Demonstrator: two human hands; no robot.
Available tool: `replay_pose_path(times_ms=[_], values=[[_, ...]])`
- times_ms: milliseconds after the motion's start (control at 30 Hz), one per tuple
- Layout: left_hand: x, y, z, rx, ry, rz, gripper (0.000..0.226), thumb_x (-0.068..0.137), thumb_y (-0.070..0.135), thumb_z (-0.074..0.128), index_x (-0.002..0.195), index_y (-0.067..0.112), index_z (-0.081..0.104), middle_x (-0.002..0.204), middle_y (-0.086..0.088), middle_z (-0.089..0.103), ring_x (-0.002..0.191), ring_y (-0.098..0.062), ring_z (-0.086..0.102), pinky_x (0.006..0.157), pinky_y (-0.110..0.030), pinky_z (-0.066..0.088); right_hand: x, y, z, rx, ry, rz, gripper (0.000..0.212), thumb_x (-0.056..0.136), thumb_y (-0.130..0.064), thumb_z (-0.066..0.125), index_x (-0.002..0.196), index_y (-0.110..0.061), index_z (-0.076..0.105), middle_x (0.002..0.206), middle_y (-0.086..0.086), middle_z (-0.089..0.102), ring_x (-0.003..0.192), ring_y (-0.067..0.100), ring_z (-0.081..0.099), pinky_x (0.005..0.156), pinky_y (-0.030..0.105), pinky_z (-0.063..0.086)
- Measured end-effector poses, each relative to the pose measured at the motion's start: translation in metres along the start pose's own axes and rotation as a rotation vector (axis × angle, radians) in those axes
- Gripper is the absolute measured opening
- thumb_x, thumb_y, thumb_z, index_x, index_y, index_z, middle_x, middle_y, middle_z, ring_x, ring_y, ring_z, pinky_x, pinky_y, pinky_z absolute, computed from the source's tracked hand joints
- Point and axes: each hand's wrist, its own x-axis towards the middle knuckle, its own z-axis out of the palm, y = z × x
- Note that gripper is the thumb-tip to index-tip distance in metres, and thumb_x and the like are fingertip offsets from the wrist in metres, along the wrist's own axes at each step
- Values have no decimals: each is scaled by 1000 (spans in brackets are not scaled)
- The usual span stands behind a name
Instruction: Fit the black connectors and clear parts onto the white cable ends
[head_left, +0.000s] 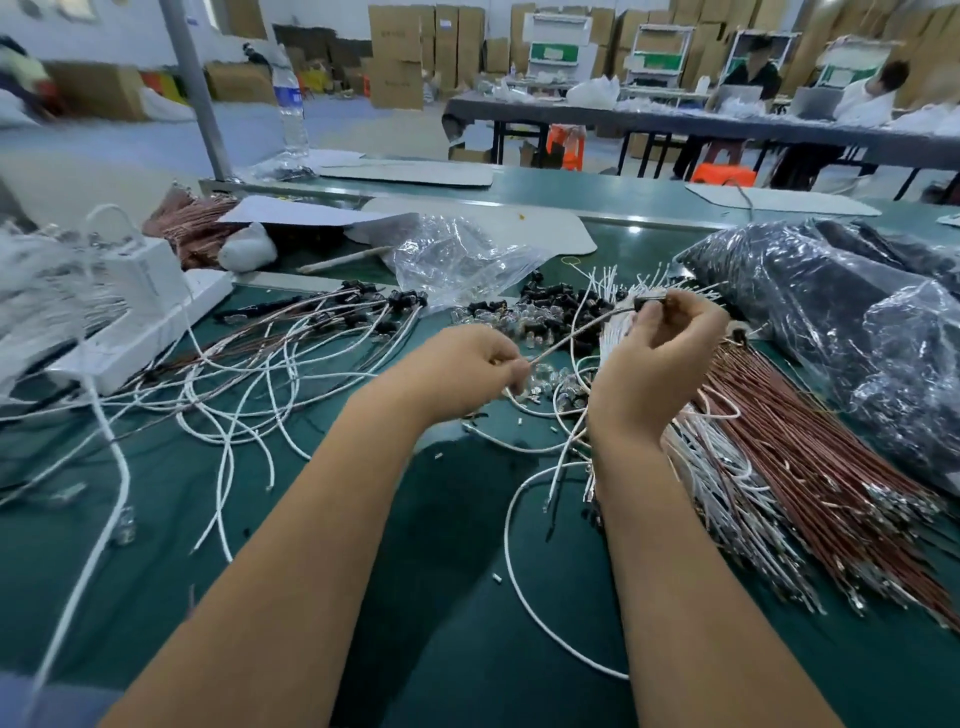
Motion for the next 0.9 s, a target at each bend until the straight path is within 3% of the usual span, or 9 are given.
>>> replay_pose_path(times_ms=[67, 167, 233, 300, 433, 567, 667, 733, 900], values=[[-13, -1, -26, 138, -54, -49, 28, 94, 37, 56, 73, 26, 70, 43, 22, 52, 44, -4, 41, 50, -20, 36, -8, -1, 3, -90, -266, -168, 12, 94, -8, 56, 99, -17, 51, 90, -8, 54, 80, 6, 55, 73, 10, 45], [-37, -11, -79, 242, -195, -176, 26, 93, 35, 58, 76, 23, 73, 43, 10, 51, 44, -12, 42, 52, -22, 36, -19, -1, 9, -166, -626, -287, 12, 90, -10, 64, 92, -18, 55, 79, -7, 58, 70, 8, 56, 64, 8, 40], [-55, -18, -114, 224, -264, -255, 25, 94, 31, 58, 80, 18, 74, 44, 5, 50, 42, -14, 37, 50, -24, 32, -25, 0, 12, -233, -766, -346, 10, 88, -11, 67, 94, -14, 59, 76, -4, 60, 65, 14, 57, 62, 23, 45], [-71, -21, -143, 225, -115, -277, 24, 93, 30, 58, 82, 17, 74, 43, 5, 51, 39, -9, 39, 49, -23, 32, -29, 1, 12, -269, -846, -419, 14, 88, -10, 67, 100, -11, 60, 75, -3, 61, 62, 15, 57, 59, 33, 50], [-91, -21, -190, 164, 557, -122, 21, 93, 25, 59, 81, 16, 74, 44, 7, 57, 36, -3, 41, 39, -10, 35, -29, 4, 9, -272, -883, -379, 19, 90, -9, 64, 108, -12, 59, 77, -3, 58, 65, 18, 57, 62, 43, 54], [-88, -29, -205, 219, 898, 5, 18, 92, 31, 58, 88, 22, 73, 55, 9, 63, 33, -5, 42, 33, -10, 31, -28, 7, 8, -296, -841, -321, 14, 91, -12, 63, 104, -15, 60, 75, -8, 58, 66, 16, 59, 65, 42, 53], [-55, -51, -172, 303, 934, -82, 20, 90, 30, 60, 92, 18, 76, 72, 0, 70, 49, -5, 51, 47, -18, 36, -28, 9, 6, -315, -855, -306, 11, 91, -13, 62, 101, -18, 60, 73, -11, 57, 64, 15, 61, 63, 42, 54], [-31, -74, -132, 337, 904, -180, 20, 89, 25, 59, 85, 16, 76, 74, -3, 70, 66, -20, 61, 56, -25, 40, -27, 11, 5, -328, -866, -290, 10, 91, -12, 62, 98, -19, 59, 72, -10, 58, 64, 14, 61, 62, 41, 54], [-7, -126, -55, 477, 547, -481, 25, 90, 24, 51, 89, 15, 75, 93, -6, 70, 85, -29, 61, 64, -31, 43, -23, 17, 1, -352, -807, -257, 5, 93, -12, 60, 91, -17, 61, 66, -13, 58, 57, -3, 57, 48, 14, 39]])
